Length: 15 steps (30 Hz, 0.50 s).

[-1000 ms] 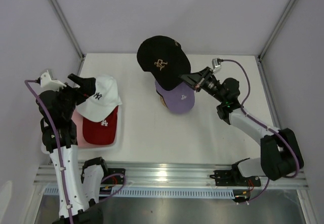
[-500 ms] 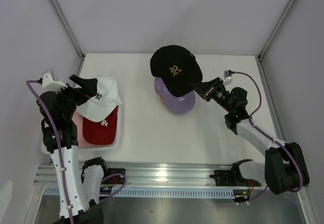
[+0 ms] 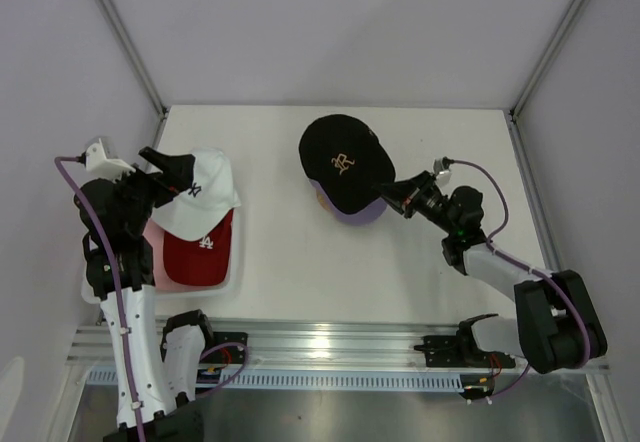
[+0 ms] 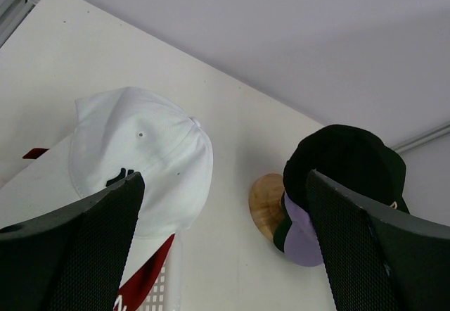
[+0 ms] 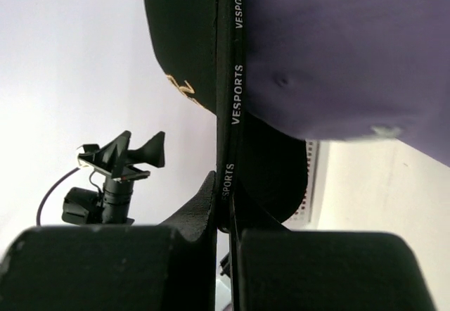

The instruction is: Stack the hats

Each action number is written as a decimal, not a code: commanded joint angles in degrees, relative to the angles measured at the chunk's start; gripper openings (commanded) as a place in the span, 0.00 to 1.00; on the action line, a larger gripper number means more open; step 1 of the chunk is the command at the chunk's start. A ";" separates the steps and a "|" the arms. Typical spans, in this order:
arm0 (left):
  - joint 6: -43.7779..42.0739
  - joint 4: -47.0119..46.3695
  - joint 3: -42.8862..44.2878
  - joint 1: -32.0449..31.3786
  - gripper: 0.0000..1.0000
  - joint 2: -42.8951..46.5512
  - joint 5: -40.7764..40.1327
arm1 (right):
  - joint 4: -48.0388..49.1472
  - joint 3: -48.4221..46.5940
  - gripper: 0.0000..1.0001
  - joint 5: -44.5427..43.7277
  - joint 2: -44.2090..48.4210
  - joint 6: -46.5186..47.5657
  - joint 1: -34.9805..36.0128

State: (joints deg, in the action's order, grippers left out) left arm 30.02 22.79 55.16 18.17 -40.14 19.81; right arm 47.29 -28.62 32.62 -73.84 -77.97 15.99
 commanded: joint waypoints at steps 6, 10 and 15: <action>1.35 -2.83 -0.58 0.55 0.99 -0.99 2.25 | 11.67 12.08 0.00 -6.95 2.83 3.09 -0.35; 1.53 -2.83 -0.49 0.55 1.00 -0.91 2.16 | 13.89 11.84 0.00 -6.78 -1.73 5.37 0.80; 1.01 -2.05 -0.22 0.55 1.00 -0.12 1.90 | 19.66 14.47 0.00 -6.26 -13.66 5.56 0.37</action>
State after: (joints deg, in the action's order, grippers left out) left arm 30.59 21.87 55.02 18.17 -41.06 20.38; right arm 63.35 -16.60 27.88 -80.84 -74.48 16.91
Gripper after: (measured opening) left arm 0.994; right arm 0.037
